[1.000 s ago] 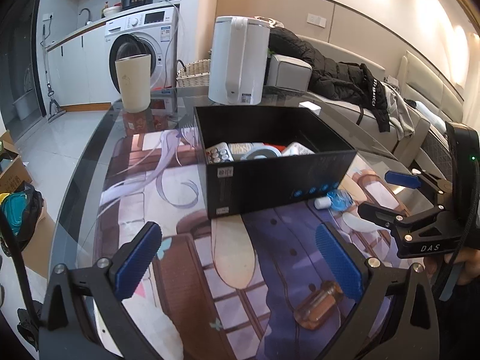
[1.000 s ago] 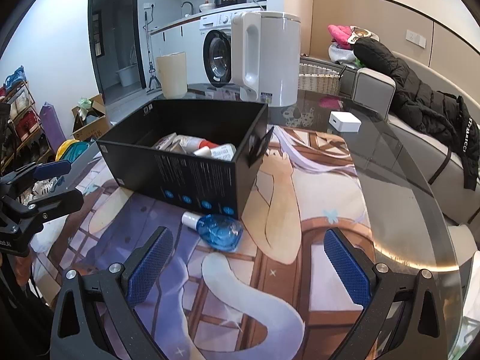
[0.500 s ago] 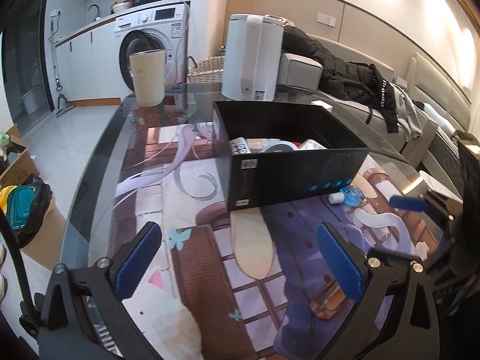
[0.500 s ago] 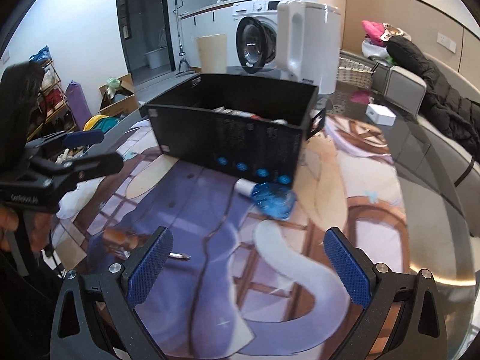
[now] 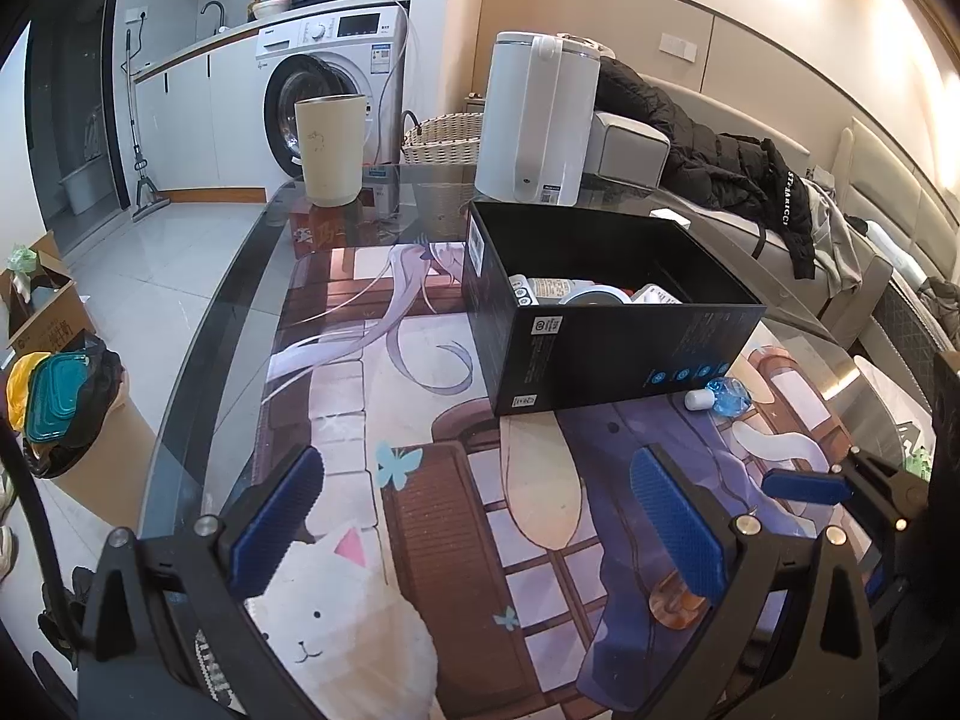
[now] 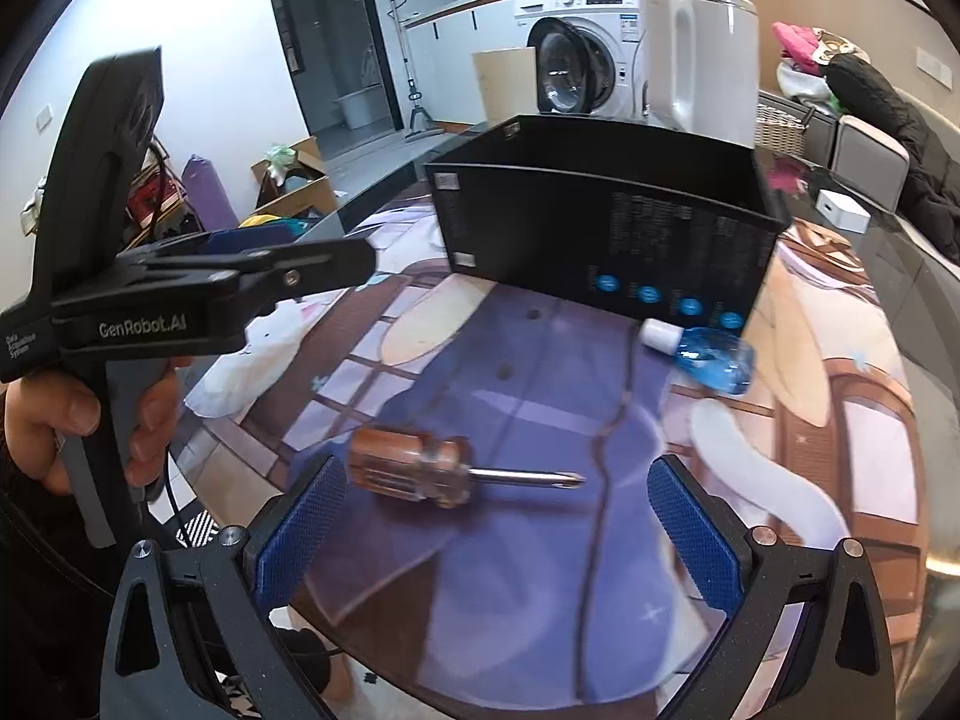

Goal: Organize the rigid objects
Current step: 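Move right tool to the orange-handled screwdriver while left tool approaches the other blue bottle, then close right tool on the screwdriver handle and shaft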

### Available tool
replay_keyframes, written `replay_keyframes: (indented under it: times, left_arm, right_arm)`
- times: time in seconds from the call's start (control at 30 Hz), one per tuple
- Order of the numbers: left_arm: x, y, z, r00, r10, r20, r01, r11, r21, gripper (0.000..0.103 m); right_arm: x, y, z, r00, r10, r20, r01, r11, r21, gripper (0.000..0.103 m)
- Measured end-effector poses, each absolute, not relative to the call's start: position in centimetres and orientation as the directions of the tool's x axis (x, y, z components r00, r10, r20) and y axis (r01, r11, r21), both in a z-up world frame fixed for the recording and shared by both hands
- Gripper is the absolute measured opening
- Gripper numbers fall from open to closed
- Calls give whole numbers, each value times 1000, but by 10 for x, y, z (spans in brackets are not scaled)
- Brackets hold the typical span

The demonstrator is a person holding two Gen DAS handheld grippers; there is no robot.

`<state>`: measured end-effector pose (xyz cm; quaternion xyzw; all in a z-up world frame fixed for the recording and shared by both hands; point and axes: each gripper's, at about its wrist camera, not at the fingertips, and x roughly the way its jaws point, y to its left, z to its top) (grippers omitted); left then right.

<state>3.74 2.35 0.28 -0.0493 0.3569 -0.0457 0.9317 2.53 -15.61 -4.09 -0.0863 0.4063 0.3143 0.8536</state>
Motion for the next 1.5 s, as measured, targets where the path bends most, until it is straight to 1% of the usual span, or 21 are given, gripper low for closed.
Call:
replay_keyframes:
  times: [0.13,0.3,0.4,0.8,1.27,1.5]
  left_arm:
    - [40,21,2,737,-121,-665,56,991,-119,103]
    - [42,18,1,732,-121,-670,60,992,-114,103]
    - [44,17,0,730,-122,-672,62,992,-113,103]
    - [51,8,-5,717,-130,-685,79,991,-106,103]
    - [59,-6,-11,700,-142,-700,111,990,-89,103]
    - [64,-15,-12,693,-157,-703,131,987,-92,103]
  right_arm:
    - [27,-147,-49,480,439,-759,-589,803,92,102]
    - [25,-139,-54,534,382,-754,-573,820,10,102]
    - [27,-139,-55,555,355,-752,-554,832,-16,102]
    - [44,-161,-55,607,281,-744,-449,893,-29,102]
    - [50,-202,-54,589,278,-759,-457,889,-30,102]
    - [59,-242,-53,610,221,-761,-372,928,-29,102]
